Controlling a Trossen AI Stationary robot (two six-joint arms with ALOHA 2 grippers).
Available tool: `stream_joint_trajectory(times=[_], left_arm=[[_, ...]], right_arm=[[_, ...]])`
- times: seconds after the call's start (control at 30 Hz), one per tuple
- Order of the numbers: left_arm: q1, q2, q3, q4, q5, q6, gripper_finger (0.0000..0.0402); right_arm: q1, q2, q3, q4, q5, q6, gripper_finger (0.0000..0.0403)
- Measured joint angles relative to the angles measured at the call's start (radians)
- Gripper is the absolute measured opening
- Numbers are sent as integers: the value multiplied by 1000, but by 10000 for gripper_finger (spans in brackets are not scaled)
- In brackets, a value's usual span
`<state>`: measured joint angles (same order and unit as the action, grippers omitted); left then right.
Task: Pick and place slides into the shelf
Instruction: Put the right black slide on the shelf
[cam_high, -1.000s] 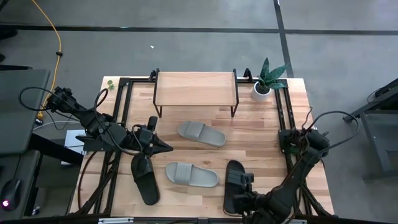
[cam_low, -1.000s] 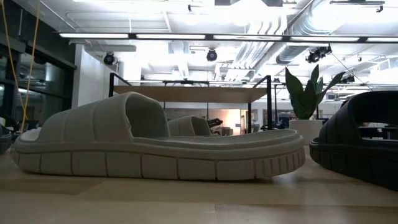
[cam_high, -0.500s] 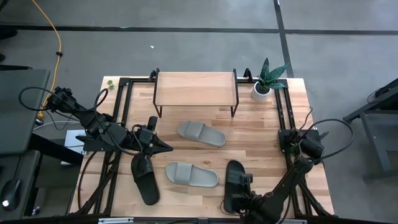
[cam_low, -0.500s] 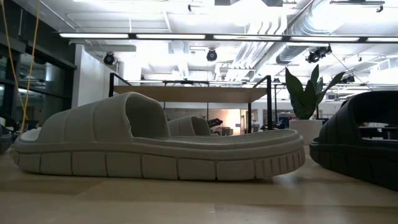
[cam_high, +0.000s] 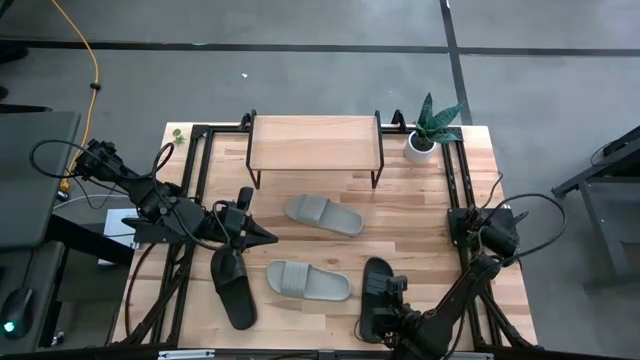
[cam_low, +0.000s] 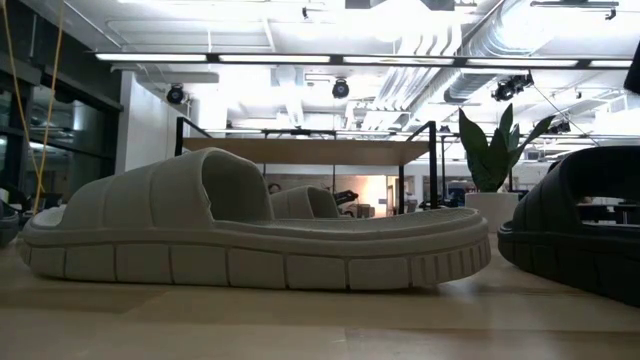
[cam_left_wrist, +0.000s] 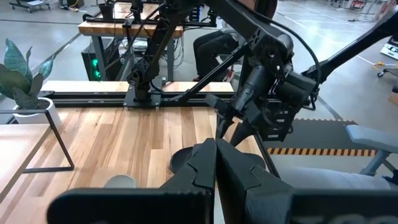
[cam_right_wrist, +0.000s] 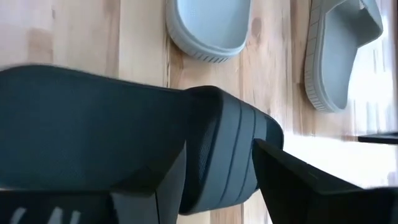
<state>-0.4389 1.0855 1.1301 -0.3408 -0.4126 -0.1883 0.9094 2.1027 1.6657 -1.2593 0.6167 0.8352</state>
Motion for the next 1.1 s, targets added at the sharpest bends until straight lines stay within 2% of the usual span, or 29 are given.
stream_joint_trajectory(times=[0.43, 0.77, 1.1], left_arm=[[0, 0, 0, 0, 0, 0, 1], [0, 0, 0, 0, 0, 0, 1], [0, 0, 0, -3, 0, 0, 1]], right_arm=[[-2, 46, 0, -73, 64, 62, 177], [-7, 50, -50, -17, 63, 81, 177], [-13, 50, -164, 55, 80, 134, 177]])
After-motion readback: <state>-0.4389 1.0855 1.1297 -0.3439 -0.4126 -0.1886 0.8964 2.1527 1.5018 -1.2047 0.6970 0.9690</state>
